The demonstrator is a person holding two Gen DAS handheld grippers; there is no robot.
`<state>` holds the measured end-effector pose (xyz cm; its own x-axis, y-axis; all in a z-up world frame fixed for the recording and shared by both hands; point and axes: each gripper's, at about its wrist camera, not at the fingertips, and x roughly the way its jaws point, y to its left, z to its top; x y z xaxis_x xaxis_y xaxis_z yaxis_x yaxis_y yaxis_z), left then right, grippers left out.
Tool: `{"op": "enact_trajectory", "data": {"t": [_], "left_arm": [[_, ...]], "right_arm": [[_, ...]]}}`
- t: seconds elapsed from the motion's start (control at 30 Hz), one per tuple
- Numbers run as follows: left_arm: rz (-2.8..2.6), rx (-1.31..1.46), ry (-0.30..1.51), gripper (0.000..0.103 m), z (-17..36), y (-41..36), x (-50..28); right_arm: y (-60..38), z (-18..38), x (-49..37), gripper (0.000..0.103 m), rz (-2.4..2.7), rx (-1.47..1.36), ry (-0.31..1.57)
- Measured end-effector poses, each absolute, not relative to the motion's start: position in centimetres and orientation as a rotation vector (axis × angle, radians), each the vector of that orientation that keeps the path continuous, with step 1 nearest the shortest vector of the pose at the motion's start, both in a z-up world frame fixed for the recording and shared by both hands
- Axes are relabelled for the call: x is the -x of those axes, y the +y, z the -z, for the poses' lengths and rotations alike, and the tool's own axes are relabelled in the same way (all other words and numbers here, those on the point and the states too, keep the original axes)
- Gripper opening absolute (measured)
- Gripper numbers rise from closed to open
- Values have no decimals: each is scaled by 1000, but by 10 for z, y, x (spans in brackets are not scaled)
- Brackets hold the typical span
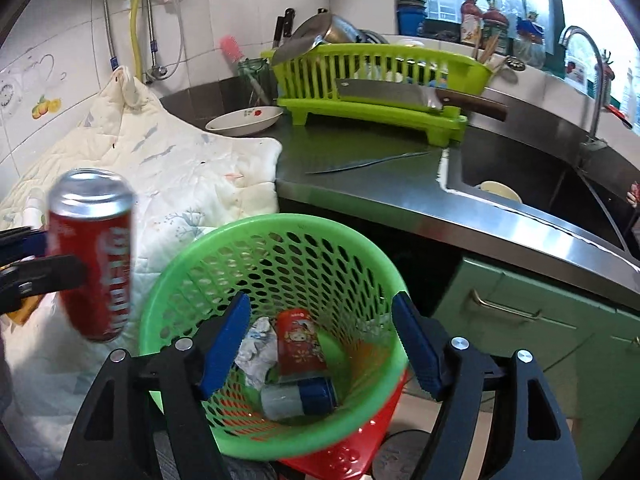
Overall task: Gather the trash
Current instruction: 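Lower the Coke can into the green basket and open the left gripper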
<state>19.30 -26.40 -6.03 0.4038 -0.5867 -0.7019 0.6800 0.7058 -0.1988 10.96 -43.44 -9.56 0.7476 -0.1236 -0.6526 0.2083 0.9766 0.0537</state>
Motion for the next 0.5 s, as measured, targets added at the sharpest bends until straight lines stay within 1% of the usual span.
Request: {"op": "enact_trajectory", "data": {"t": [0.13,0.33,0.4,0.47,0.5], "left_arm": [[813,-122,884,68,78,-287,-203],[819,-109,945,70,102,-303,-213],[822,-100,962,72,106,-302,-215],[827,-94,966,80,105,-301,-213],[825,-96,960,80,105,-300,-213]], "right_arm": [[-441,96,-98,71,181,-153,691],[-447,101,-91,72,169,-183,694],[-448,102,-89,72,168,-192,694],[-449,103,-88,72,163,-206,694],[-448,103,-87,72,164,-209,692]]}}
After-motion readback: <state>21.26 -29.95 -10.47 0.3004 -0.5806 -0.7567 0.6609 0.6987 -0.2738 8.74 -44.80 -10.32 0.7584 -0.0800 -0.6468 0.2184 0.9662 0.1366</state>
